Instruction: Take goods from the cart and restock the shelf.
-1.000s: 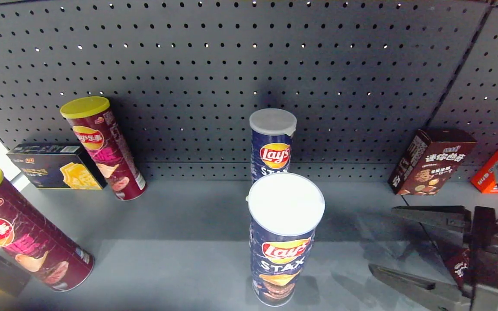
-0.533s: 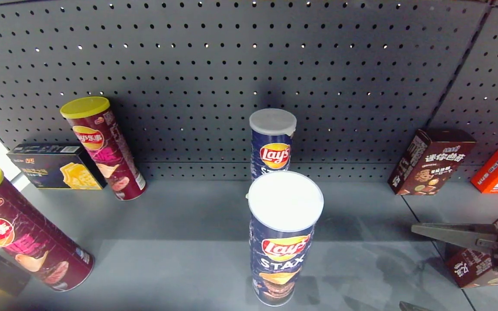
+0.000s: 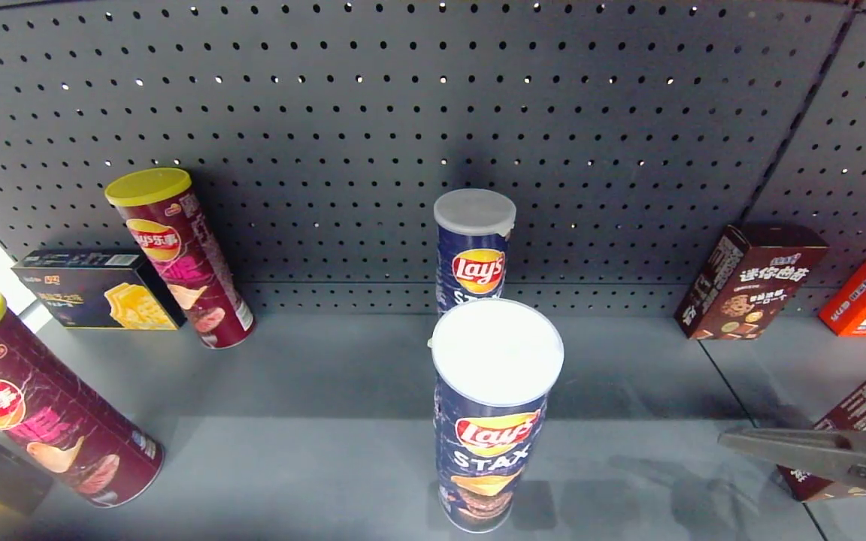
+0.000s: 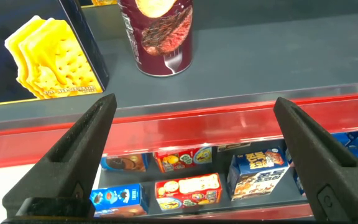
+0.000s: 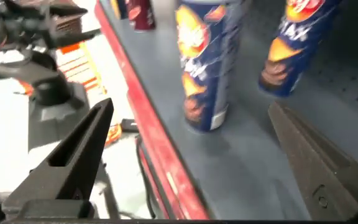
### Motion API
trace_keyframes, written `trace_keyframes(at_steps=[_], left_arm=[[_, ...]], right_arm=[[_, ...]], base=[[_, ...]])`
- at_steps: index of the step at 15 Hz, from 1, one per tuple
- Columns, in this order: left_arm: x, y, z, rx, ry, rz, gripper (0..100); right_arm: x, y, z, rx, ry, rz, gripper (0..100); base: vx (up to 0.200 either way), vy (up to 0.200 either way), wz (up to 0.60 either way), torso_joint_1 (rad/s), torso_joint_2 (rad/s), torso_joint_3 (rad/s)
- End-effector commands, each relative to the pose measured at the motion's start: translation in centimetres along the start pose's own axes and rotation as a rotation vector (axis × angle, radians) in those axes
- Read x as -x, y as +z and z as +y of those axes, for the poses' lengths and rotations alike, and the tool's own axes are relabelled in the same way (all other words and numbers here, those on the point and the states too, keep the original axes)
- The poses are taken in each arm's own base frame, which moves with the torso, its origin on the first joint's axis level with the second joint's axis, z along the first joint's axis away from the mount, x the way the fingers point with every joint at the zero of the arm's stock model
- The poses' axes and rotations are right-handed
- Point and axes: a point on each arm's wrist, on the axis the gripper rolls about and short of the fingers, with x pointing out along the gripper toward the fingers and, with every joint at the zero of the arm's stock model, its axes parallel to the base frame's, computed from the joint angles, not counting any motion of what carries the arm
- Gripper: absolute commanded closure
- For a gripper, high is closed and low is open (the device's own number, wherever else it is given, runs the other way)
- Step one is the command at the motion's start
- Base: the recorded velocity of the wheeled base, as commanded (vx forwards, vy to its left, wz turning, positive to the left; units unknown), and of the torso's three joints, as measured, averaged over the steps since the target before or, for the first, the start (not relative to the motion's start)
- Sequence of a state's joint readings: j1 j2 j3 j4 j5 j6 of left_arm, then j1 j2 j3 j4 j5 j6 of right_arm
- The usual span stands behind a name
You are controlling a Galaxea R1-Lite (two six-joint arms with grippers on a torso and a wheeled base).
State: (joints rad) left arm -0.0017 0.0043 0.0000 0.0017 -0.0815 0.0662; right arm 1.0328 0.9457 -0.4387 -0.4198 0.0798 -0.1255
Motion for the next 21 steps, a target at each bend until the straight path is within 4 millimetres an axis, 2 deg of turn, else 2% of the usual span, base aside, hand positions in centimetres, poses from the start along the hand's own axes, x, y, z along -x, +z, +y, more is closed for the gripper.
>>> trace_keyframes(at_steps=[1, 5, 9, 12, 14, 17, 21], left_arm=[[0.0, 0.0, 0.0, 0.000, 0.000, 0.000, 0], [0.0, 0.0, 0.0, -0.001, 0.000, 0.000, 0], [0.0, 0.0, 0.0, 0.000, 0.000, 0.000, 0], [0.0, 0.0, 0.0, 0.000, 0.000, 0.000, 0], [0.0, 0.0, 0.0, 0.000, 0.000, 0.000, 0], [0.0, 0.0, 0.0, 0.000, 0.000, 0.000, 0], [0.0, 0.0, 0.0, 0.000, 0.000, 0.000, 0]], right_arm=[[1.8, -1.7, 0.5, 0.001, 0.012, -0.001, 0], [4.0, -5.0, 1.1, -0.003, 0.029, 0.029, 0], [5.0, -6.7, 1.4, -0.005, 0.031, 0.043, 0], [5.2, -7.0, 1.4, -0.006, 0.028, 0.046, 0], [5.5, -7.6, 1.4, -0.010, -0.001, 0.054, 0], [7.2, -10.1, 1.7, -0.028, -0.051, 0.050, 0], [8.6, -10.6, 1.6, -0.074, -0.212, 0.046, 0]], base=[[0.000, 0.000, 0.00, 0.000, 0.00, 0.000], [0.000, 0.000, 0.00, 0.000, 0.00, 0.000], [0.000, 0.000, 0.00, 0.000, 0.00, 0.000], [0.000, 0.000, 0.00, 0.000, 0.00, 0.000], [0.000, 0.000, 0.00, 0.000, 0.00, 0.000], [0.000, 0.000, 0.00, 0.000, 0.00, 0.000], [0.000, 0.000, 0.00, 0.000, 0.00, 0.000]])
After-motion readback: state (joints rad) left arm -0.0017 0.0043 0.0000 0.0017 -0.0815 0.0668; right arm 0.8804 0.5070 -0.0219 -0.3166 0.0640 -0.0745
